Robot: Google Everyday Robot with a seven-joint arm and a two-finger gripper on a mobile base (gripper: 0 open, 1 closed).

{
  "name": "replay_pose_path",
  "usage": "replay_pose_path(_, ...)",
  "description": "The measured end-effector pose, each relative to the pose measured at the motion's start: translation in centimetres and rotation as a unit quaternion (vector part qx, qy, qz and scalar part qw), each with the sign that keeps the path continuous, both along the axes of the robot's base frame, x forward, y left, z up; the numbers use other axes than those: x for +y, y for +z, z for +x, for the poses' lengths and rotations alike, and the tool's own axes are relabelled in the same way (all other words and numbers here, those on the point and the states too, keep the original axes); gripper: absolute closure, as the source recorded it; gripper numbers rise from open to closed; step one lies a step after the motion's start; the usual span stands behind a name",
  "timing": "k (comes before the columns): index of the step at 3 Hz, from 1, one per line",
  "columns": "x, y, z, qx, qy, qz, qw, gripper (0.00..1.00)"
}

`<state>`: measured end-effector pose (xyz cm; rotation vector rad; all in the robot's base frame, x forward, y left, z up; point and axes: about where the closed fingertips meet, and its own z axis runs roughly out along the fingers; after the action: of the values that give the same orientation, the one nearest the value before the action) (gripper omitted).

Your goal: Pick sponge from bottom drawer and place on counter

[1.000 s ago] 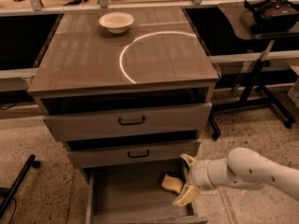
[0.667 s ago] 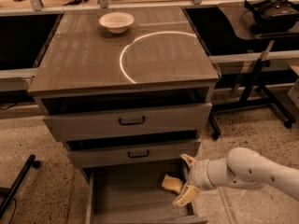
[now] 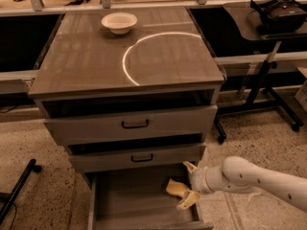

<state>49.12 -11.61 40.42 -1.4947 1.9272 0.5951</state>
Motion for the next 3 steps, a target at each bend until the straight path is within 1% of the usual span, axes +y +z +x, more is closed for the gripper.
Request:
replay_pose_path(1, 0.0, 0.0, 0.0, 0.0, 0.0, 0.0, 1.0, 0.0)
replay_pose_path(2, 0.1, -0.5, 0.0, 0.0, 0.012, 0.0, 0.9999, 0.0)
replay_pose_path(3, -0.3, -3.7, 0.3, 0.006, 0.02, -0.013, 0.9997, 0.0)
